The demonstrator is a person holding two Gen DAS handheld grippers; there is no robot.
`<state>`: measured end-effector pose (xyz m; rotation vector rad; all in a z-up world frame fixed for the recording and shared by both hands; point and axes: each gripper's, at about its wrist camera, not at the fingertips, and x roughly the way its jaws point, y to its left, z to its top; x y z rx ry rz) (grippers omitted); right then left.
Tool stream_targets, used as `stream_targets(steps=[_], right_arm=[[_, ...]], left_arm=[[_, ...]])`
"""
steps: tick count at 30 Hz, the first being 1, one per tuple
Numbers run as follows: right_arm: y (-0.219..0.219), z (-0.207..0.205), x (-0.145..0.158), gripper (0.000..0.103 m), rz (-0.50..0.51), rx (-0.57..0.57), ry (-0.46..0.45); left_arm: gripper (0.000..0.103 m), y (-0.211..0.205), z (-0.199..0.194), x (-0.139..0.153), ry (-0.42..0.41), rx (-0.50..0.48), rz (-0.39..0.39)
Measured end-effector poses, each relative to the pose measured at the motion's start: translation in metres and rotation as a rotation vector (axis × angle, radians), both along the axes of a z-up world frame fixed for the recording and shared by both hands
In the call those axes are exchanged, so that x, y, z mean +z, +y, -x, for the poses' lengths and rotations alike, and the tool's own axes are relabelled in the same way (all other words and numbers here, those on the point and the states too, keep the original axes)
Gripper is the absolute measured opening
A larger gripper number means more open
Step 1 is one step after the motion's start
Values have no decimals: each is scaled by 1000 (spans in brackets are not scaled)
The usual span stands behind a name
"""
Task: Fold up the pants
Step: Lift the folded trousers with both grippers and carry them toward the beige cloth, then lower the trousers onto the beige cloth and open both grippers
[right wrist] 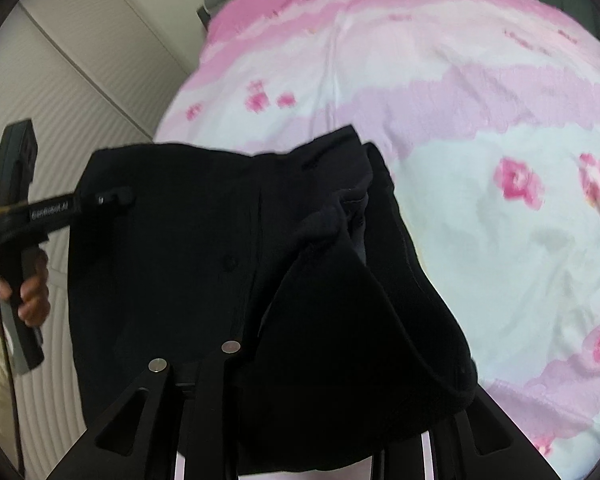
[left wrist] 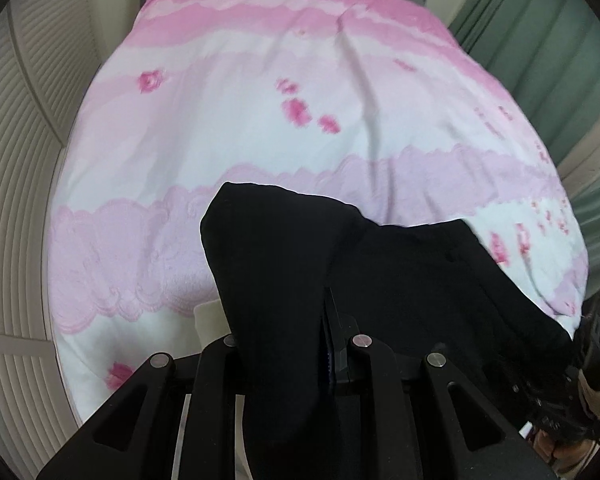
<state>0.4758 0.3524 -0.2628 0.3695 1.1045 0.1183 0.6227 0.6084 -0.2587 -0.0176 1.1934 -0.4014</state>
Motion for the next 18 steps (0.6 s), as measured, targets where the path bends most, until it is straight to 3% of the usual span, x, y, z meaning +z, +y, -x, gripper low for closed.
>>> stream_targets(steps=[4,6,9,12,18], right_arm=[[-1,7,-16,34,-9,14,27],[-5,8,-18,39,-30,6,42],[-9,12,-17,46,-33,-8,64],[-16,19,-14,49,-38,-27,88],[-34,32,-12,55,-54,-44,111]], left_arm=[[33,13,-3,-26,39,27,-23],[46,16,0,-30,30,39,-50],[55,16,6,-27,-6,46,-115],[56,14,23,-16,-68,44,-195],[60,18,80,6,-121,82,-227]])
